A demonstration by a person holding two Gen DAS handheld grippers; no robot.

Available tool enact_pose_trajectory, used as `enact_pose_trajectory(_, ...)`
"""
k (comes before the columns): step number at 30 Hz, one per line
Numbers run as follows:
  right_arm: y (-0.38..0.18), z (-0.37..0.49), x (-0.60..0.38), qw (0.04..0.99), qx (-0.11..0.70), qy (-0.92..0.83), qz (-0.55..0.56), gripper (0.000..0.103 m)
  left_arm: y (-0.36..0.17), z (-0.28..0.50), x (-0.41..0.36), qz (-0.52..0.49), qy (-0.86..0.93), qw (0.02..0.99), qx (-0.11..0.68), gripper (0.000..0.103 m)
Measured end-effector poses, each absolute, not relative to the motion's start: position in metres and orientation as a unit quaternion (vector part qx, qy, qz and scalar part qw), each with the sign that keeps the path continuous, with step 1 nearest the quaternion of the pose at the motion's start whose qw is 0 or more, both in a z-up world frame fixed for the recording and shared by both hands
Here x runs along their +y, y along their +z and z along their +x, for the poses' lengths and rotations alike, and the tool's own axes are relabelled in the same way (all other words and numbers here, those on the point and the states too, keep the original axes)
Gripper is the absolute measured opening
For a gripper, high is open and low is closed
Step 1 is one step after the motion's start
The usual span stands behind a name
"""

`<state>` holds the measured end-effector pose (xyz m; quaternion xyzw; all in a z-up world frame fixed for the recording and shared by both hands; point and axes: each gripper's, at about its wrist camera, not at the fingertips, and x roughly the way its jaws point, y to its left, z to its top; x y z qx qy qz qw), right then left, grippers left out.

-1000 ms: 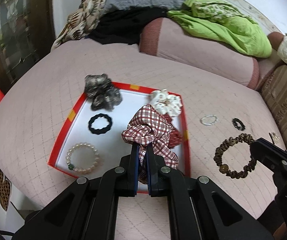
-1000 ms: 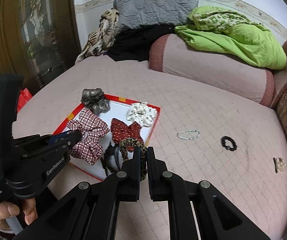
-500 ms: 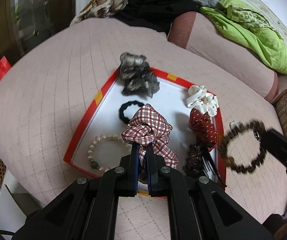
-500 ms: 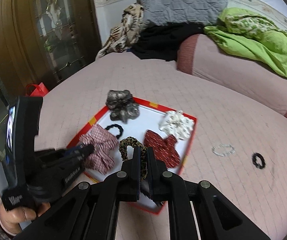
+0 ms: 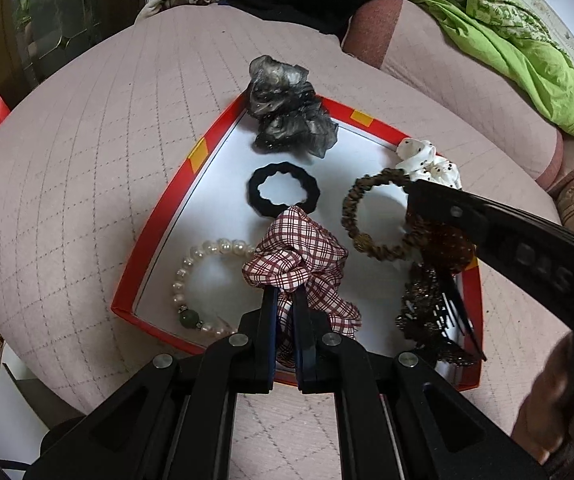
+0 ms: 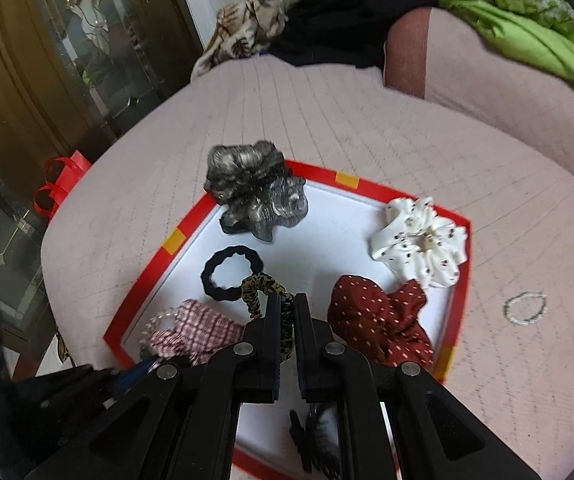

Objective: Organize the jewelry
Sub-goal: 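Release plaid scrunchie in tray with left tool while right tool releases the bracelet there, then move both open tools to the pale green and black beaded bracelets on the bed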

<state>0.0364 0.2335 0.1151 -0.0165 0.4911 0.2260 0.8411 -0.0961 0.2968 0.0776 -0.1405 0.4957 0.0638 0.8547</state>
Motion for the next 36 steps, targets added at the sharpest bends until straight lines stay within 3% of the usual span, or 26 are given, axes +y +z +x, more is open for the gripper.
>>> enact_pose_trajectory(9,0.097,0.050,0.236,0.833,0.507,0.223,-0.014,0.010,0.078,-0.095,0.299,-0.142,0.067,0.856,0.492,0.011)
enact_pose_trajectory(10,0.097,0.050,0.236,0.832,0.507,0.224,-0.013,0.013,0.079,-0.095,0.298,-0.142,0.068,0.856,0.492,0.011)
enact_pose_trajectory(13,0.102,0.048,0.232,0.835,0.503,0.224,-0.006,0.040,0.081,-0.095,0.297,-0.140,0.069,0.857,0.491,0.013)
enact_pose_trajectory(14,0.105,0.047,0.230,0.837,0.498,0.225,-0.004,0.044,0.082,-0.096,0.296,-0.140,0.069,0.858,0.490,0.015)
enact_pose_trajectory(24,0.138,0.029,0.218,0.853,0.468,0.233,0.001,0.044,0.108,-0.106,0.285,-0.122,0.083,0.873,0.465,0.041)
enact_pose_trajectory(36,0.163,-0.005,0.142,0.872,0.446,0.200,0.035,0.048,0.140,-0.125,0.254,-0.093,0.082,0.887,0.444,0.043)
